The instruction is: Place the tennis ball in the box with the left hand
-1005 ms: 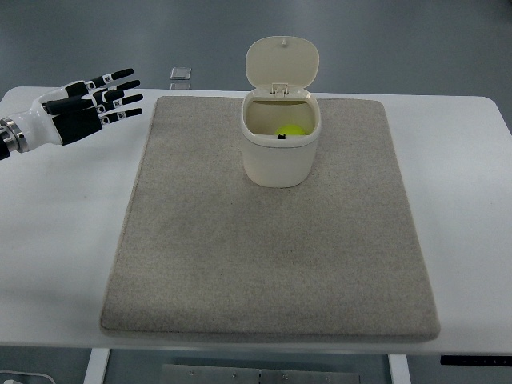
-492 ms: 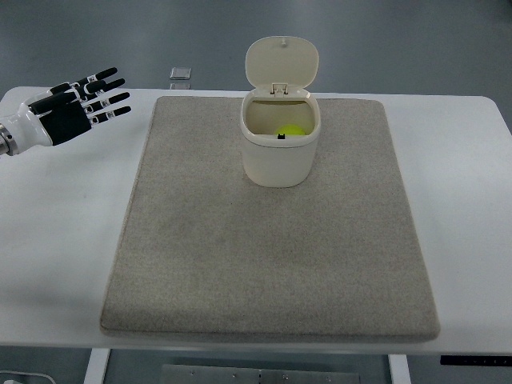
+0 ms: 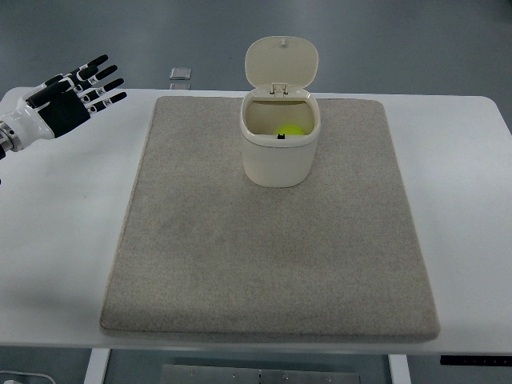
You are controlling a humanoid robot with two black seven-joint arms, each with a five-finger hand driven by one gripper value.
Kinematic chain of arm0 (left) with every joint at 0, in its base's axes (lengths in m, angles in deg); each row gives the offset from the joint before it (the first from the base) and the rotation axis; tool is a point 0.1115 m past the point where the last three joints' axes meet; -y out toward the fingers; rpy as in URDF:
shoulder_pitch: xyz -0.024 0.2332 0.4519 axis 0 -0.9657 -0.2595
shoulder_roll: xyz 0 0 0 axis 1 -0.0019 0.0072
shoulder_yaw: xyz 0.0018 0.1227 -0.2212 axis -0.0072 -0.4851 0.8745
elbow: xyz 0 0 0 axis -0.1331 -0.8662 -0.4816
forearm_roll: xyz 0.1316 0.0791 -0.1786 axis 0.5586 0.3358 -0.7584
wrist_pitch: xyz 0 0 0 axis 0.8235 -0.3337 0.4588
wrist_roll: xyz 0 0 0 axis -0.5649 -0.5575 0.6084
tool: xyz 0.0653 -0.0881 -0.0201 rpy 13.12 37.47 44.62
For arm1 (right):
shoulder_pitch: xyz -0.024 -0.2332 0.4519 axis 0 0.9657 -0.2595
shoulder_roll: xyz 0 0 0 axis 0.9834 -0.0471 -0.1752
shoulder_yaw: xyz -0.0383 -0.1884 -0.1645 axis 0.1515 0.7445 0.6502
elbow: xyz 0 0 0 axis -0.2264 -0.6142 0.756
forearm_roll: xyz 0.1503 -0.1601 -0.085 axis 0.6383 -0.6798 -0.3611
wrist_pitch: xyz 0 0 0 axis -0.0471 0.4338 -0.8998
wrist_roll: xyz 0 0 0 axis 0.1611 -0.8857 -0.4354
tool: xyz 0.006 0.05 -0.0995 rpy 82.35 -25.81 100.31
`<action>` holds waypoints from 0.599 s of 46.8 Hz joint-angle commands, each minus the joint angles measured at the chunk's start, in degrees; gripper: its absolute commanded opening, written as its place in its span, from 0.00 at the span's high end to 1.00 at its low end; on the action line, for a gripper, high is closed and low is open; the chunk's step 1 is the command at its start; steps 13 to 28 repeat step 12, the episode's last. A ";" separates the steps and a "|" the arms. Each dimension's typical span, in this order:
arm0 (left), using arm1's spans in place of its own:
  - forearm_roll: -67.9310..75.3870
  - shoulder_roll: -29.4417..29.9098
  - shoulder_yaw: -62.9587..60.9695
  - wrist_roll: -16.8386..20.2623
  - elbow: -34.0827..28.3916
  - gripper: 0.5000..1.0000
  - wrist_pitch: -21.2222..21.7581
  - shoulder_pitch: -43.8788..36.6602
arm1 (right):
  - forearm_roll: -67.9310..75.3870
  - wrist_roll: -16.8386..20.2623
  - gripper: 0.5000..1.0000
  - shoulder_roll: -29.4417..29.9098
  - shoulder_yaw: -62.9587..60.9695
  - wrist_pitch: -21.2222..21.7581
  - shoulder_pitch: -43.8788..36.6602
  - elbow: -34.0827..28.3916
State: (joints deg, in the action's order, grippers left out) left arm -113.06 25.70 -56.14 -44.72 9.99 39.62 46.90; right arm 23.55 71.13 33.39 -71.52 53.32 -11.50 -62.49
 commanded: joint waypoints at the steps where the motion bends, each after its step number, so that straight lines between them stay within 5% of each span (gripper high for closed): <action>1: 0.04 -0.04 0.00 -0.01 0.06 0.01 0.00 0.14 | 0.13 0.01 0.12 0.00 0.03 -0.08 0.17 -0.05; 28: 0.13 -0.21 0.00 -0.10 0.06 0.01 0.00 0.22 | 0.40 -0.08 0.12 0.00 -0.24 -0.26 0.70 -0.05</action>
